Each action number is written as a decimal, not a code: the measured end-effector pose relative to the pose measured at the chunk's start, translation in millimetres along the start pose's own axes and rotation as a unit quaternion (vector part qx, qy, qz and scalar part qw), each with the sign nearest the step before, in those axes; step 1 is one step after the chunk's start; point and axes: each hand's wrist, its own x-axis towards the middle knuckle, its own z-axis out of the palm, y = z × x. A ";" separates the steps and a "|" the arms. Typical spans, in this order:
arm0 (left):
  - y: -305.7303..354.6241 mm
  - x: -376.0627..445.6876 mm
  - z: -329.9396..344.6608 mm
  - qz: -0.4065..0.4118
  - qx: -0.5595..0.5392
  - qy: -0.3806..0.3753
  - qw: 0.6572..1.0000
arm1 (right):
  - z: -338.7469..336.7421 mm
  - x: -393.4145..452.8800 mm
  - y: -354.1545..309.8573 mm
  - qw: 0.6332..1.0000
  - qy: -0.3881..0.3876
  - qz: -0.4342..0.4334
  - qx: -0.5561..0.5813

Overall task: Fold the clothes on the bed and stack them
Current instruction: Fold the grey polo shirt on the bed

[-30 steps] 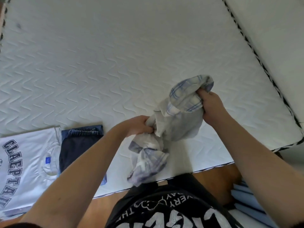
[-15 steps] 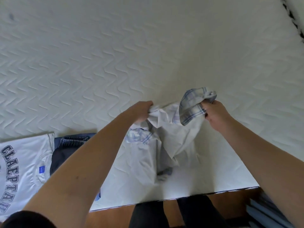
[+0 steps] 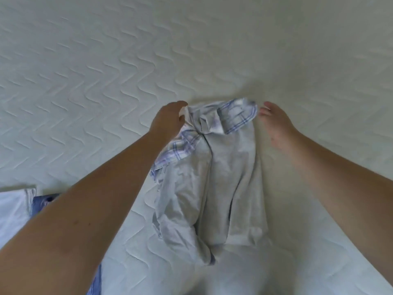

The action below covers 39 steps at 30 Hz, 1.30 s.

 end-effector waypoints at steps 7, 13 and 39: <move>-10.3 -103.4 107.7 0.040 -0.003 -0.051 0.998 | 38.3 -52.5 111.4 0.987 -0.031 0.013 -0.160; 1.5 -223.3 167.6 -0.002 0.071 -0.065 0.995 | 42.6 -128.3 167.1 0.948 -0.035 -0.048 -0.313; -98.0 -226.3 64.5 -0.186 -0.049 0.092 0.977 | 22.6 -213.7 212.7 0.991 -0.056 0.117 0.008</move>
